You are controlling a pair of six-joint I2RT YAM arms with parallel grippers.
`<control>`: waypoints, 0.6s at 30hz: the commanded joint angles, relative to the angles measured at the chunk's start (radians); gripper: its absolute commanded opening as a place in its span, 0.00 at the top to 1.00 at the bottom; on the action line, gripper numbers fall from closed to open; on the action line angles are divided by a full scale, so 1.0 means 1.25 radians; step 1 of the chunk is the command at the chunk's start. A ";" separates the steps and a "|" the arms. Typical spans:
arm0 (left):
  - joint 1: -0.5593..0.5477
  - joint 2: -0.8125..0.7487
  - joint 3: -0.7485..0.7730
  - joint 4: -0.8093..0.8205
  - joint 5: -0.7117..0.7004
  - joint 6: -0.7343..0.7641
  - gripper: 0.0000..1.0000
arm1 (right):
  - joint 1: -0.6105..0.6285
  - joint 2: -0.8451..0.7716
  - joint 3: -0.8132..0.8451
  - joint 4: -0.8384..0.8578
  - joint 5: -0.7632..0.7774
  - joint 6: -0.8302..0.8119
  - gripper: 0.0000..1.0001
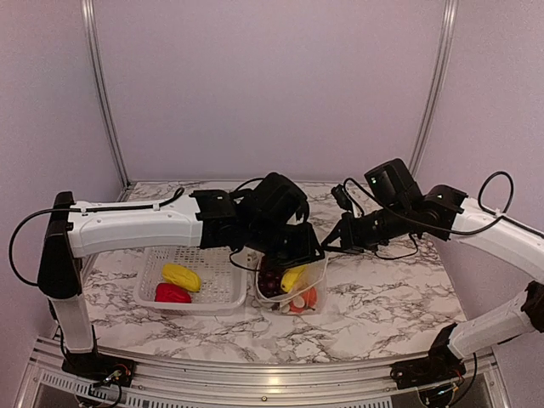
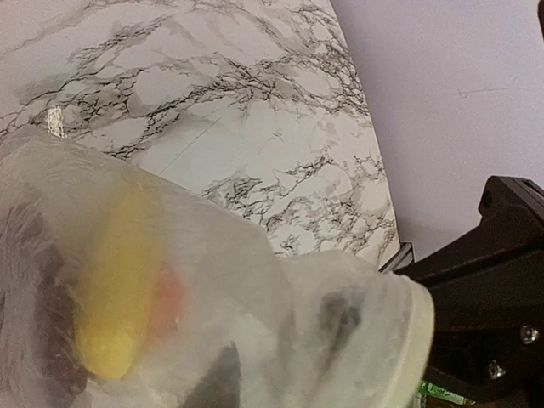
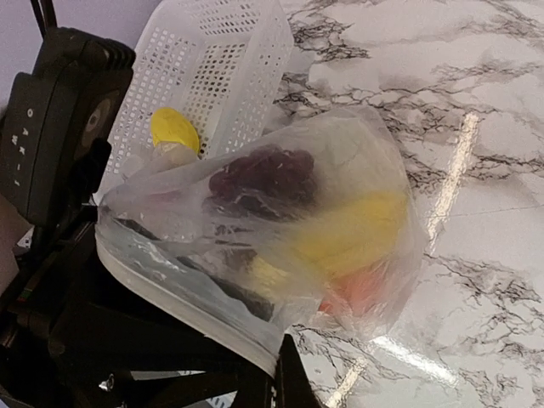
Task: Place the food in the zip-top bag and seal the zipper
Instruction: Adjust the fake fruit in the zipper food storage bag.
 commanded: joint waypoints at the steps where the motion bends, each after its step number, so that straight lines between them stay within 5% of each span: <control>1: -0.019 -0.058 0.061 -0.132 -0.027 -0.004 0.62 | 0.003 0.024 0.066 -0.014 0.027 -0.004 1.00; 6: -0.021 -0.182 -0.022 -0.141 0.026 0.017 0.45 | 0.003 0.058 0.113 -0.022 0.020 0.001 1.00; 9: -0.020 -0.239 -0.045 -0.184 0.017 0.081 0.44 | 0.003 0.088 0.152 -0.045 0.038 -0.009 1.00; 14: 0.023 -0.402 -0.132 -0.220 -0.156 0.150 0.33 | 0.001 0.127 0.237 -0.104 0.121 -0.014 1.00; 18: 0.059 -0.542 -0.214 -0.255 -0.370 0.237 0.02 | -0.003 0.177 0.318 -0.157 0.162 -0.013 1.00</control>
